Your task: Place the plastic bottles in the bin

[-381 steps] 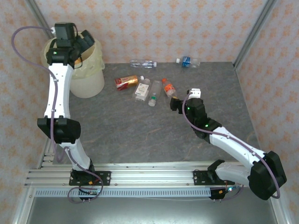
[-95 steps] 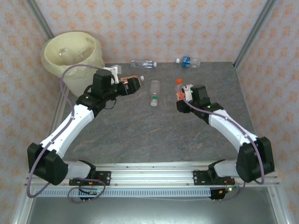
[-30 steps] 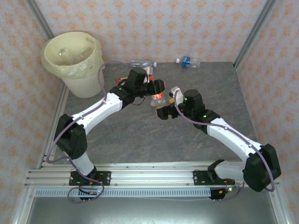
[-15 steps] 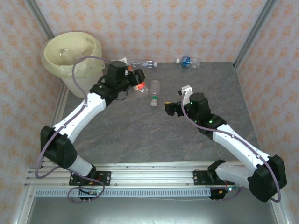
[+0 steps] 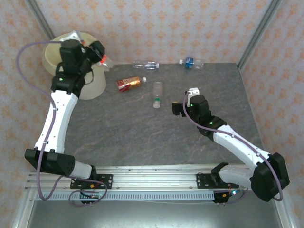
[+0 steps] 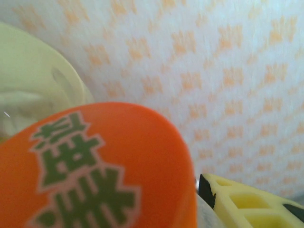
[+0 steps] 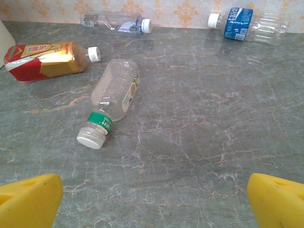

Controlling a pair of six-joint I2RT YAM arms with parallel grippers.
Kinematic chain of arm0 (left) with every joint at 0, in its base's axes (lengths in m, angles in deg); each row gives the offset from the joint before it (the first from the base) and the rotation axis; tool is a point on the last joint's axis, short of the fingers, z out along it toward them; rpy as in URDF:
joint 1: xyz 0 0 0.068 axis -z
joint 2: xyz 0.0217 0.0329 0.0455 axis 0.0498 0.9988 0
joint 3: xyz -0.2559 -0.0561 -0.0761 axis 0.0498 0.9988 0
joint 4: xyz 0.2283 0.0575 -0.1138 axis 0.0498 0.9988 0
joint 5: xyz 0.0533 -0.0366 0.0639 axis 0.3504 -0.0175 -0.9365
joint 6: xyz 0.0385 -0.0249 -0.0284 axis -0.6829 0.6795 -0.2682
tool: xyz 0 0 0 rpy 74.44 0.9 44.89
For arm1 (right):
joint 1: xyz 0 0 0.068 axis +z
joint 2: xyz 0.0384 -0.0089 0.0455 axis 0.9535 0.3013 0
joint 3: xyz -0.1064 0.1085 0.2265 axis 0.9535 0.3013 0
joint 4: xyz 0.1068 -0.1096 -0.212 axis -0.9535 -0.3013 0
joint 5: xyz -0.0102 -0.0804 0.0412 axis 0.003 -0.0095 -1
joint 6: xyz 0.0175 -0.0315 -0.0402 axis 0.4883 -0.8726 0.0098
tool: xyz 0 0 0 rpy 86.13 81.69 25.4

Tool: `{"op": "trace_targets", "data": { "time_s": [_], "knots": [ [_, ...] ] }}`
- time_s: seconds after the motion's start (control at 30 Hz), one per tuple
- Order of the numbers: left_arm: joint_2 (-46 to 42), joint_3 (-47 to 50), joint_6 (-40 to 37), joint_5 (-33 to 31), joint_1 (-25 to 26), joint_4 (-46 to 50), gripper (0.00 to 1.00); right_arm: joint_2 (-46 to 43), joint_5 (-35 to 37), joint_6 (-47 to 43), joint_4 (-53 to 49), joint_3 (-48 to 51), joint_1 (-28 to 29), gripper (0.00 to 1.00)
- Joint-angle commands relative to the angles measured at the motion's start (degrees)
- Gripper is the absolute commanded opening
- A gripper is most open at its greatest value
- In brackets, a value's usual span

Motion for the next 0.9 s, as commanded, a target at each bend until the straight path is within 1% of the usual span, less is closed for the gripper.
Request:
{"op": "trace_targets", "data": {
  "time_s": [0.0, 0.07, 0.17, 0.37, 0.43, 0.53, 0.57, 0.63, 0.77, 0.8, 0.83, 0.87],
  "knots": [
    [2.8, -3.2, 0.3, -4.4, -3.2, 1.6, 0.52, -0.3, 3.0, 1.8, -1.1, -1.6, 0.1, 0.99],
    [3.8, -2.6, 4.5, -6.2, -5.5, 0.1, 0.51, -0.4, 3.4, 2.0, -1.8, -1.6, 0.1, 0.99],
    [4.9, -2.0, 7.1, -7.7, -7.9, -3.8, 0.52, -0.5, 3.6, 2.0, -2.7, -1.9, 0.1, 0.99],
    [8.3, -6.1, 2.5, -17.4, -9.2, -3.0, 0.52, -0.9, 4.1, 2.3, -4.1, -1.9, 0.1, 0.99],
    [9.6, -7.2, 1.0, -19.1, -10.2, -2.5, 0.53, -1.0, 4.1, 2.4, -4.1, -1.5, 0.1, 0.99],
    [12.6, -10.0, 1.0, -19.3, -12.0, -0.2, 0.54, -1.0, 4.2, 2.7, -4.1, -1.2, 0.1, 0.99],
    [13.9, -11.2, -0.6, -19.2, -12.5, 1.0, 0.54, -1.0, 4.2, 2.8, -4.1, -1.2, 0.1, 0.99],
    [16.6, -13.9, -0.2, -18.6, -13.5, 3.9, 0.55, -0.9, 4.1, 2.9, -4.0, -1.2, 0.1, 0.99],
    [21.0, -18.4, 0.3, -16.4, -13.8, 9.0, 0.58, -0.7, 4.1, 2.9, -4.0, -1.2, 0.1, 0.99],
    [21.9, -19.4, 2.1, -15.7, -13.8, 10.6, 0.59, -0.5, 4.2, 3.0, -3.8, -1.2, 0.1, 0.99],
    [22.8, -20.1, 2.8, -14.8, -13.8, 12.0, 0.64, -0.5, 4.3, 3.0, -3.7, -1.3, 0.1, 0.99],
    [23.3, -20.6, 3.1, -13.3, -13.9, 12.7, 0.70, -0.3, 4.3, 2.9, -3.8, -1.3, 0.1, 0.99]
  ]
}}
